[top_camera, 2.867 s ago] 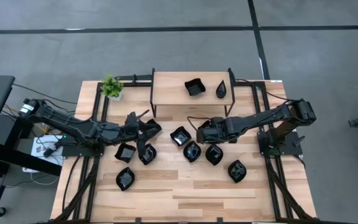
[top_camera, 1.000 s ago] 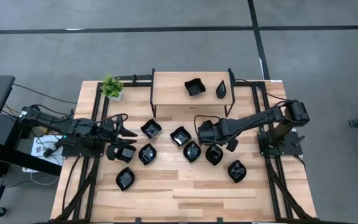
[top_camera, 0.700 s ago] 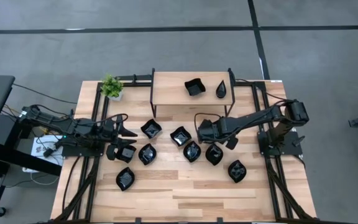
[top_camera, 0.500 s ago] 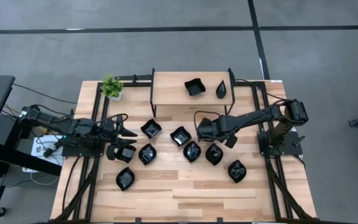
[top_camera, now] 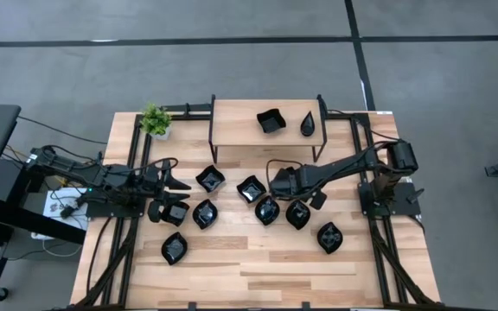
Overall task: Pick & Place Mini shaped plates
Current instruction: Stack the black plate on top of the black plate on the shelf
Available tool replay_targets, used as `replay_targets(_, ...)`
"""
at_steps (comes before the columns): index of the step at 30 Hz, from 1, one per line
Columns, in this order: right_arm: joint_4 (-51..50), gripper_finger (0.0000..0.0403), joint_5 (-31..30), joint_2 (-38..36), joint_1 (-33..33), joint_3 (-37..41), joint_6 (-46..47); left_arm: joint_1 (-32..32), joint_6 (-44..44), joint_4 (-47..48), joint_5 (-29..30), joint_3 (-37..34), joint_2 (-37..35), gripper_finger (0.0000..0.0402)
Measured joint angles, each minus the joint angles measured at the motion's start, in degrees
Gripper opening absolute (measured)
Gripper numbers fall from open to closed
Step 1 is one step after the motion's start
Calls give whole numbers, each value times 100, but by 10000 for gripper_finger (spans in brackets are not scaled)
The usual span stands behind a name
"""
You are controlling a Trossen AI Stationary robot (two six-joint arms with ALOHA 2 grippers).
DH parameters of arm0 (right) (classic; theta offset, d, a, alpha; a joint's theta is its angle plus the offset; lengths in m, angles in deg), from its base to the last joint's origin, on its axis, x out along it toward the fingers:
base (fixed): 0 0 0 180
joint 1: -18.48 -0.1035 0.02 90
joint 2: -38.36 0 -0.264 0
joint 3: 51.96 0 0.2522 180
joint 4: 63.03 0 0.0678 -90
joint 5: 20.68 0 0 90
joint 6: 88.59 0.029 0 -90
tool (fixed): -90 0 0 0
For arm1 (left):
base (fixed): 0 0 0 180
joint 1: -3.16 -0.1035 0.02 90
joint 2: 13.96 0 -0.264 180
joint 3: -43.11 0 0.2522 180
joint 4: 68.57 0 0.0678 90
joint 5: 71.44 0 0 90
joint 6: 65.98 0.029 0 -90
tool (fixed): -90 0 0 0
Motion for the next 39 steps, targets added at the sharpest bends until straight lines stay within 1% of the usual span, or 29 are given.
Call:
replay_targets(15,-233,40,-22,-2,125,-1,-2,0,9,40,28,0,0,121)
replay_targets(21,-326,5,-48,-4,119,-2,0,0,13,43,68,0,0,121)
replay_targets(33,-328,3,-61,-10,93,-2,44,0,4,43,114,0,0,121)
replay_targets(39,-349,2,-52,-219,-4,-2,44,0,0,46,189,0,4,121)
